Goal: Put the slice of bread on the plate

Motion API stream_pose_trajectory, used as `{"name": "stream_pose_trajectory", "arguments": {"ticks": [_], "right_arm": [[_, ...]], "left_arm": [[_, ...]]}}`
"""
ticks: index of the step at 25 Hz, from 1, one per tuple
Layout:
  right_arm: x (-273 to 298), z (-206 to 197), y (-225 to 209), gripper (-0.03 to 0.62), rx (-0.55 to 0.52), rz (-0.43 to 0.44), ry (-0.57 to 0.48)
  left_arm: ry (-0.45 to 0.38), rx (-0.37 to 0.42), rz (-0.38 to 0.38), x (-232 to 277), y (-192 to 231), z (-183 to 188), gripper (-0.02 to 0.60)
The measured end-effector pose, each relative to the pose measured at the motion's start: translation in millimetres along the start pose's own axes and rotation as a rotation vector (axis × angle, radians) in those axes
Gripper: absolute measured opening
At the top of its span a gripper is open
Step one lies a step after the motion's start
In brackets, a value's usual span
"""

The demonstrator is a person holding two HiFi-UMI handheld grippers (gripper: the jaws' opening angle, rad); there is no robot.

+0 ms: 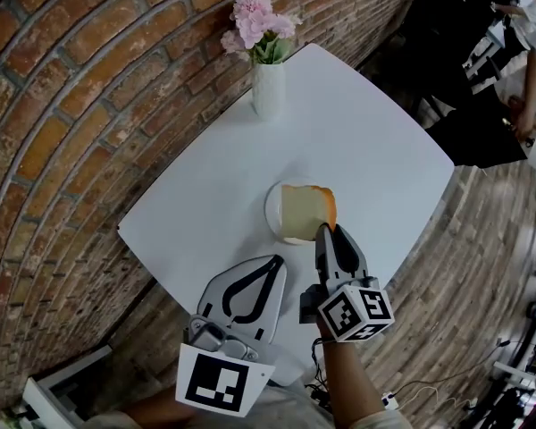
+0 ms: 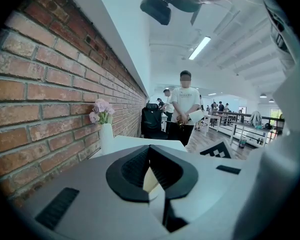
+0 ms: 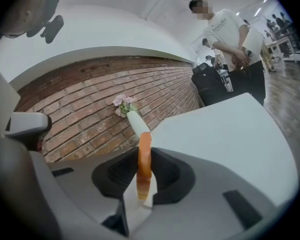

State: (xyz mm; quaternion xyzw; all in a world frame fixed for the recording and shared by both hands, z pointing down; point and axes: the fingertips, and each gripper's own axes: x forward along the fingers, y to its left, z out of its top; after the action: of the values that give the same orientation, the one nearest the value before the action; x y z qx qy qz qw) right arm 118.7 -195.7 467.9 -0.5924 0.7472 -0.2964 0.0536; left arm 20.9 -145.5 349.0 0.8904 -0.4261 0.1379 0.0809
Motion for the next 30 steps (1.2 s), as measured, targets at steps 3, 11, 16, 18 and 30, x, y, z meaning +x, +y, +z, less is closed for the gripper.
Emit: {"name": "stream_pose_trajectory", "arguments": {"ticks": [3, 11, 16, 18, 30], "right_arm": [[3, -4, -5, 0.084, 0.013, -0.007, 0.009], [8, -7, -20, 0.084, 0.118, 0.002, 0.011], [9, -9, -30, 0.084, 0.201, 0.009, 0.004], [9, -11, -32, 0.084, 0.209, 0.009, 0.007], [11, -30, -61, 0.092, 0.302, -0.015, 0.030]], "left_arm": [[0.004, -0.006, 0.002, 2, 1, -1, 0.009], [0.008, -0.004, 0.005, 5, 3, -2, 0.009], [0.012, -0.003, 0.010, 6, 3, -2, 0.009], [0.013, -0.003, 0.011, 6, 3, -2, 0.009], [0.014, -0.005, 0.017, 7, 2, -1, 0.009]]}}
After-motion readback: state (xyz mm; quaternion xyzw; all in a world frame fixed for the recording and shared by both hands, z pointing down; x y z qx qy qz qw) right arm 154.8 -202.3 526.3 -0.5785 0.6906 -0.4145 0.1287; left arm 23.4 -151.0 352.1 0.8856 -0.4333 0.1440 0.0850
